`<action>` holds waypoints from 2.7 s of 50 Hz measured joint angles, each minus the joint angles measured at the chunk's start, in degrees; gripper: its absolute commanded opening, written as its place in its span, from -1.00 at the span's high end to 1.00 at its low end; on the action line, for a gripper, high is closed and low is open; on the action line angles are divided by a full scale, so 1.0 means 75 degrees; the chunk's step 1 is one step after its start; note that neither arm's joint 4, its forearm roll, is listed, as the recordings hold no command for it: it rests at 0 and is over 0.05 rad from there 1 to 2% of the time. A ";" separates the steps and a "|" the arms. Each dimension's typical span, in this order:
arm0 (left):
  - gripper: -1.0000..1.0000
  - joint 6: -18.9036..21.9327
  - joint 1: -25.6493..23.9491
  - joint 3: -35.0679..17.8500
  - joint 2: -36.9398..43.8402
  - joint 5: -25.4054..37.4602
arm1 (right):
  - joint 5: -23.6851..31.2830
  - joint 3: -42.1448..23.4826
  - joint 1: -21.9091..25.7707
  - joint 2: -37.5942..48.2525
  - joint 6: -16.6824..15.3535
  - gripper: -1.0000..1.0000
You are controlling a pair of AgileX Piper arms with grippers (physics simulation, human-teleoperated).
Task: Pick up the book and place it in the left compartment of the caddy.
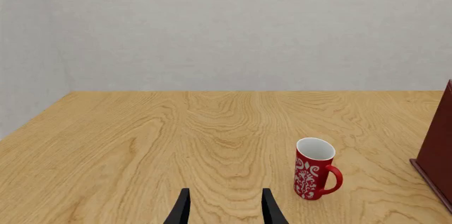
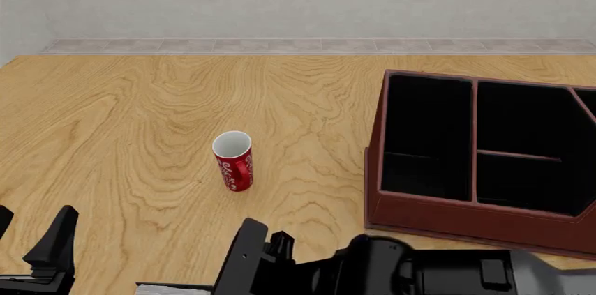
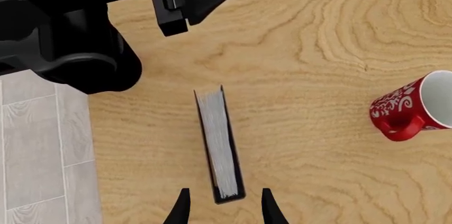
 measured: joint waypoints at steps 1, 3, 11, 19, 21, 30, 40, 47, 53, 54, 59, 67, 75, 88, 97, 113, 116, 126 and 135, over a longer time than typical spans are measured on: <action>-1.00 0.0000 0.0000 0.0000 0.0000 0.0000 | -0.0016 0.0005 -0.0008 0.0016 -0.0014 -1.00; -1.00 0.0001 0.0000 0.0000 -0.0001 0.0000 | -0.0048 0.0011 -0.0025 0.0050 -0.0045 -1.00; -1.00 0.0008 -0.0008 0.0067 -0.0032 -0.0041 | -0.0182 0.0037 -0.0103 0.0194 -0.0182 -1.00; -1.00 0.0014 -0.0013 0.0098 -0.0046 -0.0063 | -0.0361 0.0119 -0.0133 0.0321 -0.0198 -1.00; -1.00 0.0014 -0.0014 0.0102 -0.0047 -0.0065 | -0.0413 0.0151 -0.0131 0.0352 -0.0178 -1.00; -1.00 0.0016 -0.0017 0.0110 -0.0047 -0.0075 | -0.0625 0.0293 -0.0136 0.0476 -0.0083 -1.00; -1.00 0.0017 -0.0018 0.0110 -0.0047 -0.0080 | -0.0805 0.0398 -0.0114 0.0573 -0.0006 -1.00; -1.00 0.0022 -0.0020 0.0110 -0.0047 -0.0087 | -0.0886 0.0441 -0.0104 0.0624 0.0022 -1.00; -1.00 0.0027 -0.0021 0.0110 -0.0047 -0.0095 | -0.0940 0.0466 -0.0096 0.0658 0.0038 -1.00; -1.00 0.0029 -0.0022 0.0110 -0.0047 -0.0097 | -0.0949 0.0471 -0.0095 0.0664 0.0041 -1.00; -1.00 0.0027 -0.0022 0.0110 -0.0047 -0.0095 | -0.1008 0.0501 -0.0079 0.0699 0.0064 -1.00; -1.00 0.0036 -0.0024 0.0110 -0.0047 -0.0106 | -0.1073 0.0523 -0.0070 0.0760 0.0076 -1.00; -1.00 0.0052 -0.0027 0.0110 -0.0047 -0.0127 | -0.1123 0.0519 -0.0074 0.0821 0.0070 -1.00; -1.00 0.0049 -0.0028 0.0110 -0.0047 -0.0123 | -0.1229 0.0560 -0.0043 0.0876 -0.0031 1.00; -1.00 0.0051 -0.0029 0.0110 -0.0047 -0.0126 | -0.1252 0.0573 -0.0039 0.0873 -0.0051 1.00; -1.00 0.0008 -0.0025 0.0110 -0.0047 -0.0072 | -0.0872 0.0495 -0.0116 0.0671 -0.0164 1.00; -1.00 0.0005 -0.0025 0.0110 -0.0047 -0.0067 | -0.0711 0.0441 -0.0152 0.0567 -0.0205 1.00; -1.00 0.0001 -0.0025 0.0110 -0.0047 -0.0063 | -0.0148 0.0217 -0.0296 0.0195 -0.0375 1.00; -1.00 -0.0001 -0.0026 0.0110 -0.0047 -0.0061 | 0.0376 0.0017 -0.0446 -0.0172 -0.0518 1.00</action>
